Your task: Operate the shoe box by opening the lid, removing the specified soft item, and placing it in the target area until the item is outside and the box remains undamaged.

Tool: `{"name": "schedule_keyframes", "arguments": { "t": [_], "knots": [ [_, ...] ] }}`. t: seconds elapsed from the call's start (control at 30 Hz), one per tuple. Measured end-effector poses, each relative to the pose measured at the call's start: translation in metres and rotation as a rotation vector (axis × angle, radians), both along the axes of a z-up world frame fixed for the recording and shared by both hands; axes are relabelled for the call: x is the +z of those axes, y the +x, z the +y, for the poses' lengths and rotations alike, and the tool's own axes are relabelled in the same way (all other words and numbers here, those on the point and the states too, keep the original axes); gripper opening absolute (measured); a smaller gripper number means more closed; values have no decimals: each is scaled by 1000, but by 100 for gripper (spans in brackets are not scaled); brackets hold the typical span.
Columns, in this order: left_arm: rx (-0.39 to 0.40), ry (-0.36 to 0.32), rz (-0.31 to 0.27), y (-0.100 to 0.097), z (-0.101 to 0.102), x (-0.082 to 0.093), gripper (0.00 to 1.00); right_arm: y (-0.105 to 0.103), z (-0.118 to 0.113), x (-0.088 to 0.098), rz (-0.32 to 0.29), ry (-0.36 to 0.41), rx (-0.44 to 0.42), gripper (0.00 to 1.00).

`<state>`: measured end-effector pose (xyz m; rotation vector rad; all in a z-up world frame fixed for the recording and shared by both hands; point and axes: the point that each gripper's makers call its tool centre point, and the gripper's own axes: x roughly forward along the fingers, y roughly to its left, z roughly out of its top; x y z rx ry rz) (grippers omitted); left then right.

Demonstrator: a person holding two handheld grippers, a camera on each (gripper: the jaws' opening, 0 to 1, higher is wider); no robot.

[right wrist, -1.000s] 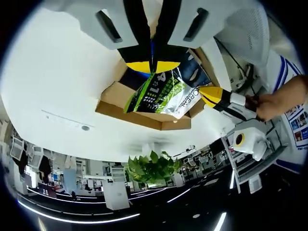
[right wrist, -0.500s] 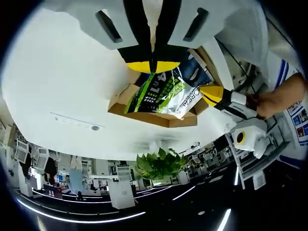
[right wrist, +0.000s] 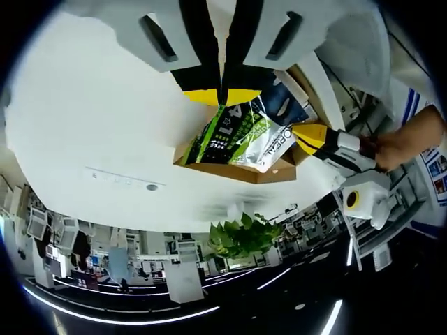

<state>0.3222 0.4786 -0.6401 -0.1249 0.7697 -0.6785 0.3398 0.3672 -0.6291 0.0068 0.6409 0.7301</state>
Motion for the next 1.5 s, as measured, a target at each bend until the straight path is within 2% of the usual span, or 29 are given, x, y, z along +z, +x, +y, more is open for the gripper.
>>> {"name": "schedule_keyframes", "arguments": {
  "t": [0.27,0.93,1.5],
  "knots": [
    [-20,4,-3,8,-19,1,0,8,-18,1,2,3,-34,0],
    [-73,13,16,16,-61,-12,0,20,-56,-8,13,-22,-91,0],
    [-121,16,26,25,-87,-17,0,28,-84,-17,27,-33,-142,0]
  ]
}}
